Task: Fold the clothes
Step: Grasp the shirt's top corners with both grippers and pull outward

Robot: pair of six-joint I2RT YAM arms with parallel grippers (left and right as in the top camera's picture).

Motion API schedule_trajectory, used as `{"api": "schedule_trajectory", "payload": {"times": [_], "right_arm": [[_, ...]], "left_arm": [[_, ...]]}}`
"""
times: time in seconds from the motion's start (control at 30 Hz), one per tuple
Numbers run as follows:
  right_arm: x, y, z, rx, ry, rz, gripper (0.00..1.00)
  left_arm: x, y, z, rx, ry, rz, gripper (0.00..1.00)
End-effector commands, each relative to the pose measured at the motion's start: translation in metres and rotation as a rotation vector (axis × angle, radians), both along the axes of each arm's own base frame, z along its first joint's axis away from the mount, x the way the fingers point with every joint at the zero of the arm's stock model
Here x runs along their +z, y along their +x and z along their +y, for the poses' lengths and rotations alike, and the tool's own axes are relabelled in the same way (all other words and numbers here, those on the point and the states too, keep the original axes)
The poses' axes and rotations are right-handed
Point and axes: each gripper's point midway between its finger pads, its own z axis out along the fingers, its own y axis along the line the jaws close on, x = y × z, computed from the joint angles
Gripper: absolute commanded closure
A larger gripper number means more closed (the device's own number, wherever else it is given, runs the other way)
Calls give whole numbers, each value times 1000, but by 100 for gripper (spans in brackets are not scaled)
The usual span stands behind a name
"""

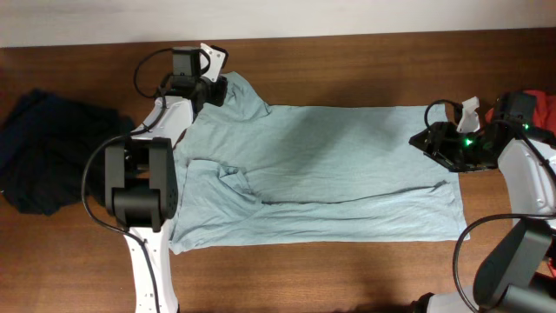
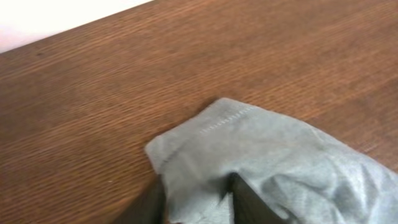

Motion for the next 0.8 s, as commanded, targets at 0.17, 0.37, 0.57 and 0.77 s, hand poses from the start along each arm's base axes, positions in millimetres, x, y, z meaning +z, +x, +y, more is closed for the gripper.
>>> {"api": "schedule_trajectory", "payload": {"times": [0.17,0.37,0.57,0.77], "right_arm": [[9,22,-39,-70,-227,-85,45],[28,65,-65,-161,-311,-258,50],[0,80,-87,-203,-387,-234,50],[-38,95,-113,-222,-484,-213,50]], "left_arm": [[50,7,1,44,-45,-27,100],[123,-21,5,47,-37,44,100],[127,-60,3,33,-32,180,100],[115,-82,3,30,-21,281,100]]}}
